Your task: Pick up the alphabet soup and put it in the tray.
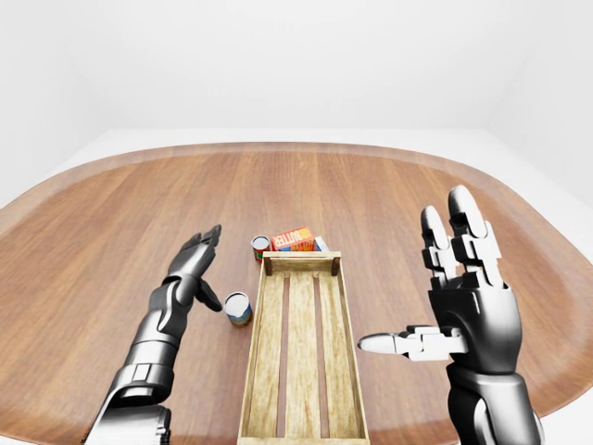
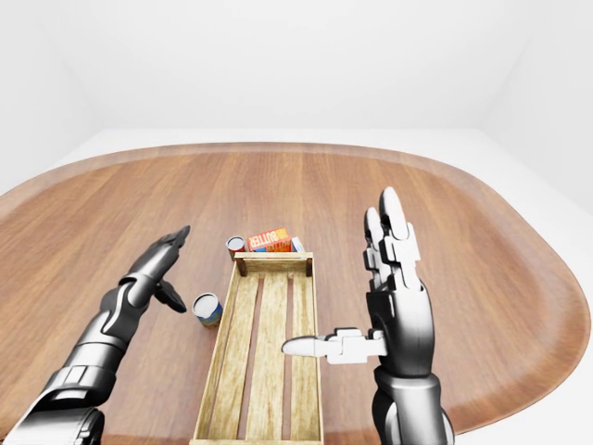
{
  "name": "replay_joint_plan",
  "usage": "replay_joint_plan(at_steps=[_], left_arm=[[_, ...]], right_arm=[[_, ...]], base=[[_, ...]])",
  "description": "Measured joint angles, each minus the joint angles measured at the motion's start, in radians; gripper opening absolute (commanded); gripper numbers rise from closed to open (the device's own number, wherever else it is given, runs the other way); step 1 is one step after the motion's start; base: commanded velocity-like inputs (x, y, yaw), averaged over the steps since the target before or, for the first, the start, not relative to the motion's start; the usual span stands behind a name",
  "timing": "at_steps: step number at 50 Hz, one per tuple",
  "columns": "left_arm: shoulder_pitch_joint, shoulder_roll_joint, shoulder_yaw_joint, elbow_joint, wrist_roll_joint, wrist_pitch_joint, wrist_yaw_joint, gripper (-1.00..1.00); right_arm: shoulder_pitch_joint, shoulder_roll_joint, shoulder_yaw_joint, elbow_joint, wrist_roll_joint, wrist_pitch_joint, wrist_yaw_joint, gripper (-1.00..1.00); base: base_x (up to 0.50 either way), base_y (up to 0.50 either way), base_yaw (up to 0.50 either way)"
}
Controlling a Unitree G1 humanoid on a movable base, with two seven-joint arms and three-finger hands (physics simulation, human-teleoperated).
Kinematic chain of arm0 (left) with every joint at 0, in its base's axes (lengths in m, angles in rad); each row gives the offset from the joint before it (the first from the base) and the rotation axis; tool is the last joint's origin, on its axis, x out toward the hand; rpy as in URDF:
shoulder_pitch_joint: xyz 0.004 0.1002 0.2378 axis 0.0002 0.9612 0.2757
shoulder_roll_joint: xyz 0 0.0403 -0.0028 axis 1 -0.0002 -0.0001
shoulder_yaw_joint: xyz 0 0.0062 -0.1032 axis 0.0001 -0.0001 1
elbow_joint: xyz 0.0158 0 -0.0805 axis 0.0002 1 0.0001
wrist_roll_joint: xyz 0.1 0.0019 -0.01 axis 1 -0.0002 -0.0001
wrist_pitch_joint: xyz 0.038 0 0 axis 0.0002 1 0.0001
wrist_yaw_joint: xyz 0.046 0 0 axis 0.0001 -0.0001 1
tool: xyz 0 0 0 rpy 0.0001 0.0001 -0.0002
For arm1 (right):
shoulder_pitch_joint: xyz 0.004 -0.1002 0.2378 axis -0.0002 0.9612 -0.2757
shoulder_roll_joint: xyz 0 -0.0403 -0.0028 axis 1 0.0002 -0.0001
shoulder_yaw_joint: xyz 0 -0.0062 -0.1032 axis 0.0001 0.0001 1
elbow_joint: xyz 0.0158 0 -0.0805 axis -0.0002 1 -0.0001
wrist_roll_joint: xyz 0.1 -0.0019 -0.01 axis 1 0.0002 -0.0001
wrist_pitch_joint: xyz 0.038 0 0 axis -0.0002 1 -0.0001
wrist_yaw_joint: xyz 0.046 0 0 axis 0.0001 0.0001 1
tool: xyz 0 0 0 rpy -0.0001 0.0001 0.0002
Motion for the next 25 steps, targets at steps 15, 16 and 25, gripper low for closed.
replay_joint_plan(at_steps=[15,16,25], left_arm=[[-0.155,0.038,-0.074,0.331,0.203,0.0,0.042,1.0],[-0.16,0.038,-0.075,0.341,0.209,0.0,0.044,1.0],[-0.187,0.039,-0.085,0.401,0.239,0.0,0.047,1.0]], right_arm=[[0.005,0.005,-0.012,0.007,0.01,0.0,0.002,0.96],[0.005,0.005,-0.012,0.007,0.01,0.0,0.002,0.96],[0.004,0.005,-0.011,0.01,0.009,0.0,0.001,0.96]], base=[[0.0,0.0,0.0],[0.0,0.0,0.0],[0.0,0.0,0.0]])
